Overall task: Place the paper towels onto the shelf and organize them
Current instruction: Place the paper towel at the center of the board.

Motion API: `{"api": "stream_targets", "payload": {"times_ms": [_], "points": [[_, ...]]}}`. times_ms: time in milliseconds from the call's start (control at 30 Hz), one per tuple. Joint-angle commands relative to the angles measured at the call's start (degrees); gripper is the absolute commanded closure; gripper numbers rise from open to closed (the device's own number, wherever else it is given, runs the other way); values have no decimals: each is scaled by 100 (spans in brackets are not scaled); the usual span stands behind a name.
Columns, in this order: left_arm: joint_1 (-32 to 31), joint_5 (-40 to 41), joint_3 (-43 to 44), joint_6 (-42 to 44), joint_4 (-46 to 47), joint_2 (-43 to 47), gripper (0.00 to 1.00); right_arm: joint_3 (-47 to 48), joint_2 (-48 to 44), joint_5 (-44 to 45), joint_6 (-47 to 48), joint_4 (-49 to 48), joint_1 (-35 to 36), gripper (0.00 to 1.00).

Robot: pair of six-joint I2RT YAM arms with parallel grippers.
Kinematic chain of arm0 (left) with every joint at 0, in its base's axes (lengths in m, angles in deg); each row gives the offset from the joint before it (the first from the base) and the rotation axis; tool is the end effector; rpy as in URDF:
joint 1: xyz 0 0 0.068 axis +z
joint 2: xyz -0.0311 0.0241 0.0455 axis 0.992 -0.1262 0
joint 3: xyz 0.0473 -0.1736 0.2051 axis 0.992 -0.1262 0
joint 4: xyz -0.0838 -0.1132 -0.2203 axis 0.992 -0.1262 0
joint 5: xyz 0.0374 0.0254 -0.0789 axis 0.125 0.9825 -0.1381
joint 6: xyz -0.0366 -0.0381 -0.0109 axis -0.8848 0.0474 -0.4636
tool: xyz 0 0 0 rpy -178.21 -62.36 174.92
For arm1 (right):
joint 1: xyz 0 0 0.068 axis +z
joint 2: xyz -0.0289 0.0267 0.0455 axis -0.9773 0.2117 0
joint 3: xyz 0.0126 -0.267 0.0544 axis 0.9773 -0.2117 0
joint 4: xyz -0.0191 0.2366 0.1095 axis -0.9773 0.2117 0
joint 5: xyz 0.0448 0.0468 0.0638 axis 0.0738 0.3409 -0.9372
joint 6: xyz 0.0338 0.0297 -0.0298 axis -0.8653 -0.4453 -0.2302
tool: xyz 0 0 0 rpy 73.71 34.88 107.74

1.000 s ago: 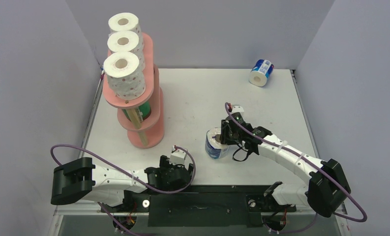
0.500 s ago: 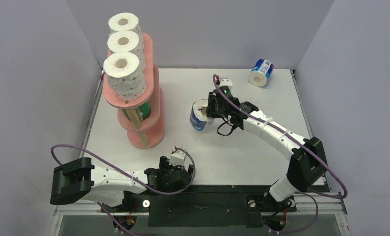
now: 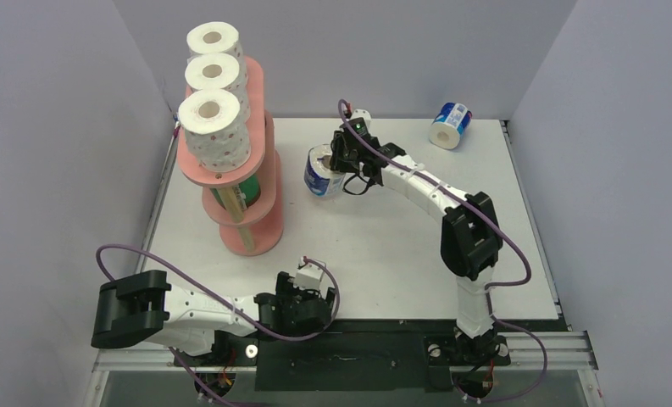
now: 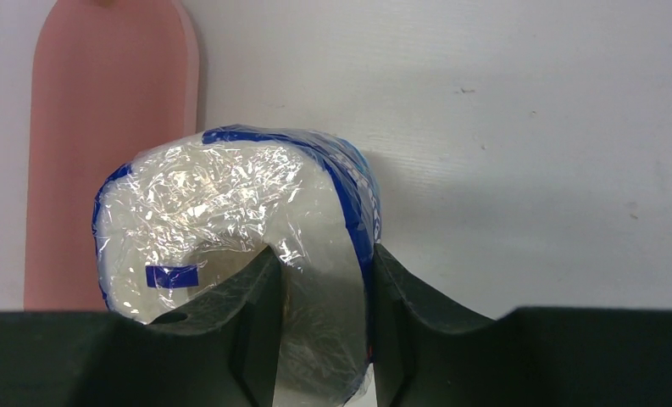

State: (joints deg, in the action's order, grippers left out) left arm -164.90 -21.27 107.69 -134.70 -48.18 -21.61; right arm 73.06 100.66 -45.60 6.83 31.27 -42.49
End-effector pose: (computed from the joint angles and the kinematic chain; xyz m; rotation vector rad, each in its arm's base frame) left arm 0.0508 -0.1977 0.1403 0.3603 2.2688 -0.2387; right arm 0.3759 0.2636 0.2809 -0.0447 2.3025 0.5601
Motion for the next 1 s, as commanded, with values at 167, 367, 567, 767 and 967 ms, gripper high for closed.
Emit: {"api": "stream_targets", "payload": {"times_ms": [167,367,567,767,967], "points": [[-177,-328,164,-616,-550,-120,1,1722,802,-264,208,7,160,73],[-210,-255,140,-664,-624,45,1,2024,1017,-406,260,178,206,73],[-638,433,578,-531,-1293,338,0,1182,437,-350,79,-242,51,74],[-921,1450,1506,-153,-2098,1109,1,478,-12,-421,57,-409,21,74],[-876,1857,1446,-125,-2206,2077,3,-167,-289,-405,44,-542,187,74]]}}
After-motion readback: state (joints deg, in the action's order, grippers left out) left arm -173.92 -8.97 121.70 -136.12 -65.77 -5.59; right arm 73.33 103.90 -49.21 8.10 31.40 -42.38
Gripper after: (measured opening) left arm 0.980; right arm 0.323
